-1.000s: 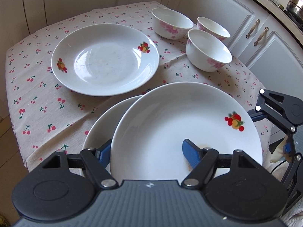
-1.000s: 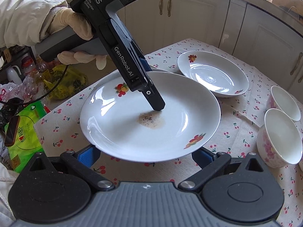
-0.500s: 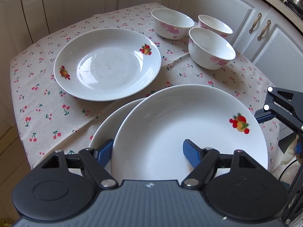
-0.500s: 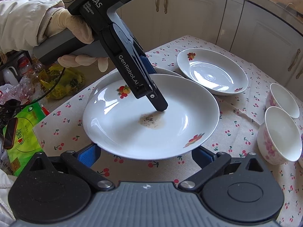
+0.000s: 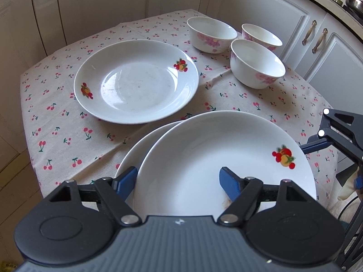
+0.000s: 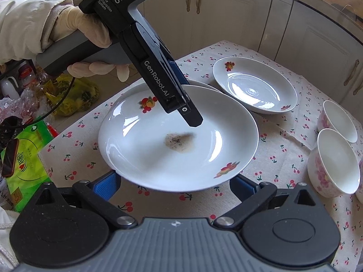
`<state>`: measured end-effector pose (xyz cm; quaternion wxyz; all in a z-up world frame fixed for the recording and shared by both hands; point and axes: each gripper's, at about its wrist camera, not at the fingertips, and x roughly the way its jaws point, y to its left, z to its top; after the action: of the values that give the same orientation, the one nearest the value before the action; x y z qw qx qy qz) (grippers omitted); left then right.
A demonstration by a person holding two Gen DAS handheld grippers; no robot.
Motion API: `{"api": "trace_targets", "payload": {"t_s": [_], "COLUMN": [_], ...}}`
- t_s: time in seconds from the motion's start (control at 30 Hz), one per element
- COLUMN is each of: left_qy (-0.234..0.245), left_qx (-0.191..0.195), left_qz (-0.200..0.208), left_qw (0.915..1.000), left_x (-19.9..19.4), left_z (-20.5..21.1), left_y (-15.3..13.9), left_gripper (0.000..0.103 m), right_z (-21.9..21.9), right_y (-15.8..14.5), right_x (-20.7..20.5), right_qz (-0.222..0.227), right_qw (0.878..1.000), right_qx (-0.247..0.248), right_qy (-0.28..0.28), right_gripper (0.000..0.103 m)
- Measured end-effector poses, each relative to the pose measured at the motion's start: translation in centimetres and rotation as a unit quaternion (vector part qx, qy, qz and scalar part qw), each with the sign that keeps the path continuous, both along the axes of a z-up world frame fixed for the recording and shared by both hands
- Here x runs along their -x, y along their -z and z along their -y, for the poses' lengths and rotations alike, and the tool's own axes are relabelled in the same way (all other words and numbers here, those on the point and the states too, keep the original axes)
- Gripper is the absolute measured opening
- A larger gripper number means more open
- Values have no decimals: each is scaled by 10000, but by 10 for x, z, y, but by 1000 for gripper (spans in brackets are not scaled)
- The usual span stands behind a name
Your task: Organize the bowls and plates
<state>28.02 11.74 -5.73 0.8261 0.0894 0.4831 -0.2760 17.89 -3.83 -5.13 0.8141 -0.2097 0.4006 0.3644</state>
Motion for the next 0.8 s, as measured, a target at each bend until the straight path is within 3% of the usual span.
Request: {"api": "trace_targets", "payload": {"t_s": [0.67, 0.8], "left_qy": [-352, -440], "left_qx": [-15, 208], "left_qz": [351, 427], "left_qw": [9988, 9979], "left_x": [2, 3], "left_z": [-10, -15], "left_y": [-8, -13], "left_gripper": [83, 83], "right_z": [26, 34], "right_y": [-9, -17], "right_x": [-5, -7], "right_qz": [-146, -46], "right_qw": [9981, 9967], "right_qx": [-306, -440], "right_qy": [512, 679], "right_gripper": [103, 103]}}
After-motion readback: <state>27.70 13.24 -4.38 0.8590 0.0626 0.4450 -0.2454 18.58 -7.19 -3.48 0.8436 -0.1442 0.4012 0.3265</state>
